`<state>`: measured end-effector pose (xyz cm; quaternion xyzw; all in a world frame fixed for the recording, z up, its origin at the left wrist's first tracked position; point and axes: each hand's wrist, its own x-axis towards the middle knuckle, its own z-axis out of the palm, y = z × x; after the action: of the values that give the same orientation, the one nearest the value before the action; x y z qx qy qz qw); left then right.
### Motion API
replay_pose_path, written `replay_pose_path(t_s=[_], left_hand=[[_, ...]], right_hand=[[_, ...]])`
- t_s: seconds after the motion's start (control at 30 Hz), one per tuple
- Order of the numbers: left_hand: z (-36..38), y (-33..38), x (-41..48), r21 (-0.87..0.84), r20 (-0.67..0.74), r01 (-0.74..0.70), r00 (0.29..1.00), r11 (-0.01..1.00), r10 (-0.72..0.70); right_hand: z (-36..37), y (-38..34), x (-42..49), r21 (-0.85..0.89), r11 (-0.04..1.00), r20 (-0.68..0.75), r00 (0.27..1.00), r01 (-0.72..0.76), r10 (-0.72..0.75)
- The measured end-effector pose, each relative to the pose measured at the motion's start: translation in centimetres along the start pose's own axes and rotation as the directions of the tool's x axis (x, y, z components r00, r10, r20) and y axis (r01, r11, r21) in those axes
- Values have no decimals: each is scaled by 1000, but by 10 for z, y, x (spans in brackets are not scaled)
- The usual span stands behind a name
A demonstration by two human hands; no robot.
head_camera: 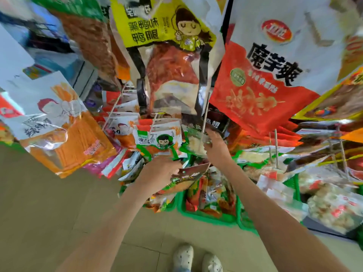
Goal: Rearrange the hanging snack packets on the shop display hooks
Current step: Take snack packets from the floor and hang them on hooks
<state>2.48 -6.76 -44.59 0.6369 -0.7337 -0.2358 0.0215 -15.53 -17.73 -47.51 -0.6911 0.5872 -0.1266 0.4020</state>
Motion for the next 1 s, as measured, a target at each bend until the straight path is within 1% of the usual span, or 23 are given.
replay_pose_path(t_s=[0.1, 0.17, 0.3, 0.4, 0.53, 0.6, 0.7, 0.8, 0.87, 0.93, 1.0], left_hand=[[2, -7, -1, -17, -25, -21, 999, 1000, 20], [5, -9, -2, -15, -29, -35, 999, 999, 35], [8, -13, -5, 1, -21, -56, 998, 998, 56], [8, -11, -6, -17, -17, -82, 996, 996, 82], [7, -5, -7, -65, -23, -140, 990, 988, 139], [6, -4, -5, -96, -53, -152, 988, 984, 148], [8, -4, 0, -85, -128, -170, 979, 982, 158], [11, 4, 10, -56, -230, -176, 960, 983, 159], [15, 12, 20, -41, -275, -186, 947, 982, 168], [20, 17, 29, -13, -283, -178, 945, 984, 167], [23, 17, 38, -1, -292, -152, 945, 988, 145]], right_hand=[[9, -4, 3, 88, 995, -114, 993, 48, -38], [11, -4, -4, 77, 994, -169, 984, 78, -64], [14, -1, -28, 75, 990, -166, 980, 123, -110], [17, 0, -48, 79, 981, -199, 967, 179, -161], [20, 12, -76, 34, 967, -220, 946, 252, -239], [16, 22, -88, 38, 973, -223, 951, 229, -215], [4, 39, -102, 105, 988, -200, 976, 112, -89], [-6, 55, -107, 62, 998, -213, 977, -15, 28], [-11, 62, -109, -17, 1000, -260, 965, -21, 16], [-16, 64, -108, -83, 996, -300, 953, 26, -49], [-21, 63, -104, -112, 991, -325, 940, 68, -101]])
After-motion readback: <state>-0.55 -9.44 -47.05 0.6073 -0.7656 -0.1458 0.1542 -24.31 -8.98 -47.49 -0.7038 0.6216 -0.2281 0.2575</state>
